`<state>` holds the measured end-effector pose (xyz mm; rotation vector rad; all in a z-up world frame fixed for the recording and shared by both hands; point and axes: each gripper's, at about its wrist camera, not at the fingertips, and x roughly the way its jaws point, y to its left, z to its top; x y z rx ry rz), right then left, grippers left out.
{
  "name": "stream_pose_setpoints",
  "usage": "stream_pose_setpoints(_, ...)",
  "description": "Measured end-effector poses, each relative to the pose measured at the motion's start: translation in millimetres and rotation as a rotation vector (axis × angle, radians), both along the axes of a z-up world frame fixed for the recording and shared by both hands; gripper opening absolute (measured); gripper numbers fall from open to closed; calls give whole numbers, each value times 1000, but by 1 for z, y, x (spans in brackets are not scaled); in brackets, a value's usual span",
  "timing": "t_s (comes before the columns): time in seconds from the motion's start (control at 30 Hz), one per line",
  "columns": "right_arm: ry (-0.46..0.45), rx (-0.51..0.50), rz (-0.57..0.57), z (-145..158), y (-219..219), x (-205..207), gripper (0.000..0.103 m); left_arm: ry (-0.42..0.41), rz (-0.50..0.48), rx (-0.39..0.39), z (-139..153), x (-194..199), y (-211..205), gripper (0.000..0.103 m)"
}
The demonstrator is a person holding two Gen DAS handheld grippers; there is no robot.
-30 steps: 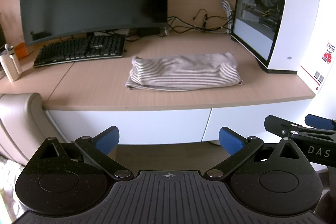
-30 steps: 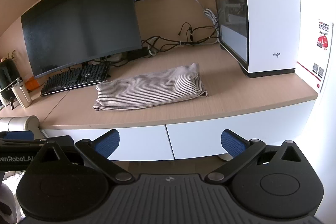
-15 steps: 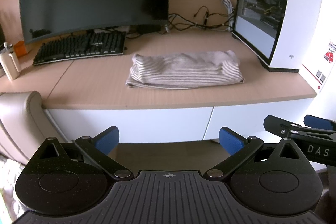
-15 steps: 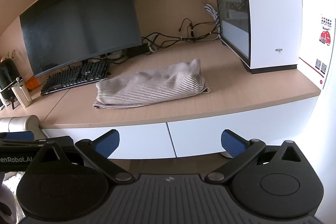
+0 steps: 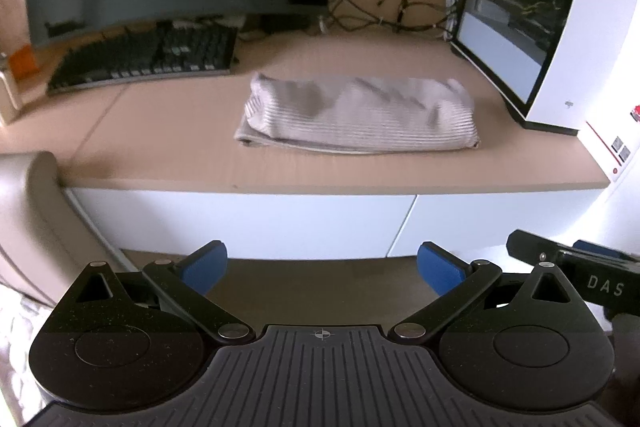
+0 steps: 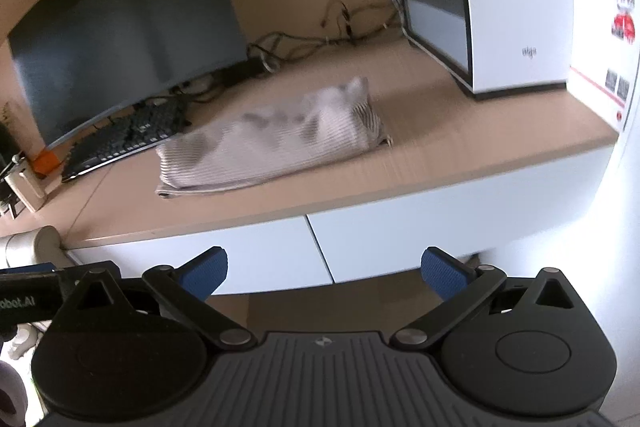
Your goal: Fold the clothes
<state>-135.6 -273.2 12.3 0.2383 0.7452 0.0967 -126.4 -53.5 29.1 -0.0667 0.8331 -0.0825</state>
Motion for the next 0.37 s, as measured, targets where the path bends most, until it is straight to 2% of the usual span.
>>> stream_pose_setpoints(0.23, 42, -20, -30, -7, 5, 30, 103, 4, -70, -19, -6, 37, 1, 103)
stream_pose_setpoints(0.37, 50, -34, -34, -9, 16, 53, 103, -7, -75, -21, -5, 66, 11, 103)
